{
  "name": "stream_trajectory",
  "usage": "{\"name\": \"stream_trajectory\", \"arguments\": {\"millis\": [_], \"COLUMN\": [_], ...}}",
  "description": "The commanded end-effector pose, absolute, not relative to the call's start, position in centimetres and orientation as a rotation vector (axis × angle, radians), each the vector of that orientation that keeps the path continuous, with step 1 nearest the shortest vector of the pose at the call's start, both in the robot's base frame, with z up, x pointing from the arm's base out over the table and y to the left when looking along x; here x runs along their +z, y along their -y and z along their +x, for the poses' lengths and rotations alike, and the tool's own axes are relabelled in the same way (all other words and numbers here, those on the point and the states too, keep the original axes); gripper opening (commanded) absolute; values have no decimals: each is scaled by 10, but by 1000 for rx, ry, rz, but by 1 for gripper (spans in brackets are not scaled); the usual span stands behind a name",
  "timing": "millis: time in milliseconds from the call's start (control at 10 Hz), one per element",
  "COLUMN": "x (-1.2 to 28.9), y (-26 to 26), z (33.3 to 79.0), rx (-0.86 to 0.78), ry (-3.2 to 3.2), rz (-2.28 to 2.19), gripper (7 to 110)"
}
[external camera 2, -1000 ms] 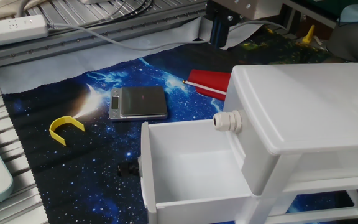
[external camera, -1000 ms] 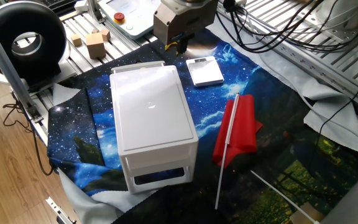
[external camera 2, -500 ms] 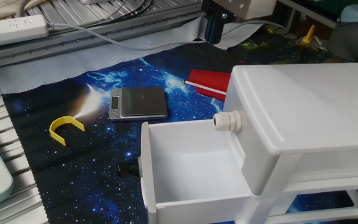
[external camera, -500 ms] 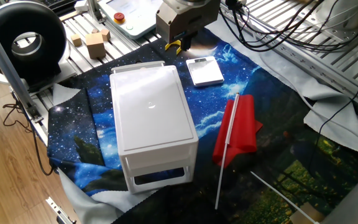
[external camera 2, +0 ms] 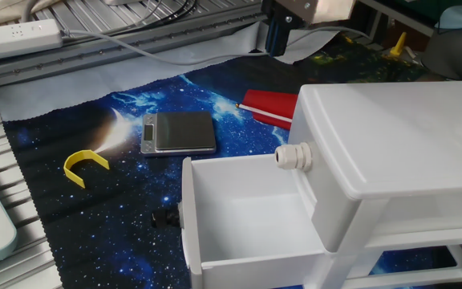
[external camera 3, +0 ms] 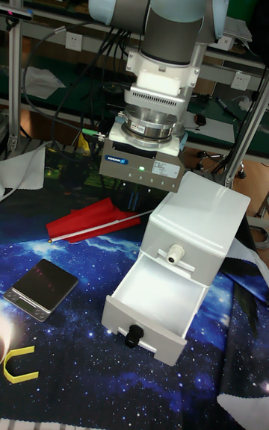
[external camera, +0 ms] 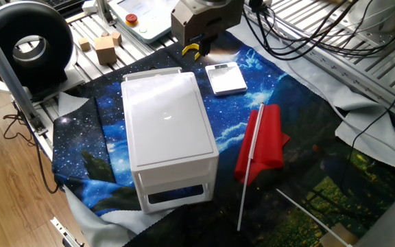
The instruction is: Use the gripper to push and close the drawer
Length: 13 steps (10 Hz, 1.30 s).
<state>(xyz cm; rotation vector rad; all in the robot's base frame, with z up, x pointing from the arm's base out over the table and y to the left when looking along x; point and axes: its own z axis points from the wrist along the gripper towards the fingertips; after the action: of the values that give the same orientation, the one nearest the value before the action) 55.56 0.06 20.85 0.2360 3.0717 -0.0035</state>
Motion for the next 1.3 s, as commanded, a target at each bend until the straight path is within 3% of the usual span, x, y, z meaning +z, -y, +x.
{"name": "stream_trajectory", "arguments": {"millis": [0, 1200], "x": [208, 179], "y": [1, -4], "z": [559, 569], "rx": [2, 13], "ry": [-3056, -3054], "rz": [270, 228], "gripper": [7, 7]}}
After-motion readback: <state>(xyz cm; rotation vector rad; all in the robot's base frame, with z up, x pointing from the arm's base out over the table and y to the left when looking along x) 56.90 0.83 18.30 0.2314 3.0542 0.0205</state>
